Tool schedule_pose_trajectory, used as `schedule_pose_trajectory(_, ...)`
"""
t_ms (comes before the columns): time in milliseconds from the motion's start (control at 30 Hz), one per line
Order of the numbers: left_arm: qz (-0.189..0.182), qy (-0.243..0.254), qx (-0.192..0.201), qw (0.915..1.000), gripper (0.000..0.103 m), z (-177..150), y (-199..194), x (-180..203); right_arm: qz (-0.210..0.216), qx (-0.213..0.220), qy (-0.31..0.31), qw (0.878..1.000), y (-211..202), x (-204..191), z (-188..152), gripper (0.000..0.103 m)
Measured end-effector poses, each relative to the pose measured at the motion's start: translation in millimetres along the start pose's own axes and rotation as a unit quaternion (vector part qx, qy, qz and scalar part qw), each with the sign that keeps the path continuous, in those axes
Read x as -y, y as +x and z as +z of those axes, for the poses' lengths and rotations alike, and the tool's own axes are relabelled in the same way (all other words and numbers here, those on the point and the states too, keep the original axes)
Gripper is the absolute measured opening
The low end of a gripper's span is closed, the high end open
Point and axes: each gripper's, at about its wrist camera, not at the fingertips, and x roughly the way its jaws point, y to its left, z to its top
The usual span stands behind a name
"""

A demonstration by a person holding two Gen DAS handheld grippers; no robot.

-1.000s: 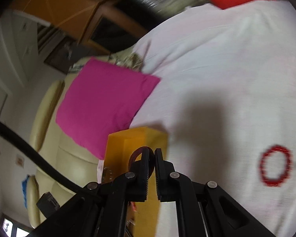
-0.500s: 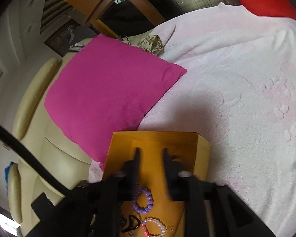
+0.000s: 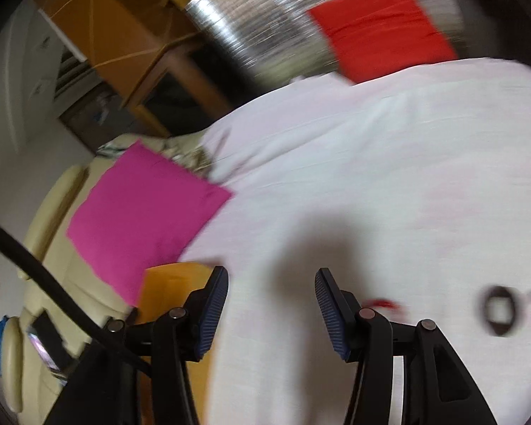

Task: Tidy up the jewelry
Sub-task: 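Carry the silver bangle and dark red scrunchie into the orange box, open both tools, then move both open tools back to the red bead bracelet and black hair tie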

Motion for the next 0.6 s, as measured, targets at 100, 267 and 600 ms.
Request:
schedule_pose_trajectory(100,-0.012,0.027,0.029,0.9991,0.083,1,-22,35,-0.026,0.014,0.022,0.999,-34,41,-6,0.054)
schedule_pose_trajectory(267,-0.046,0.064,0.036,0.9962,0.083,-6,-41,81,-0.054,0.024,0.057,0.997,-69,95,-23,0.054)
schedule_pose_trajectory(600,-0.125,0.099,-0.035,0.9866,0.083,-31,-37,144,-0.085,0.045,0.084,0.992,-86,145,-36,0.054)
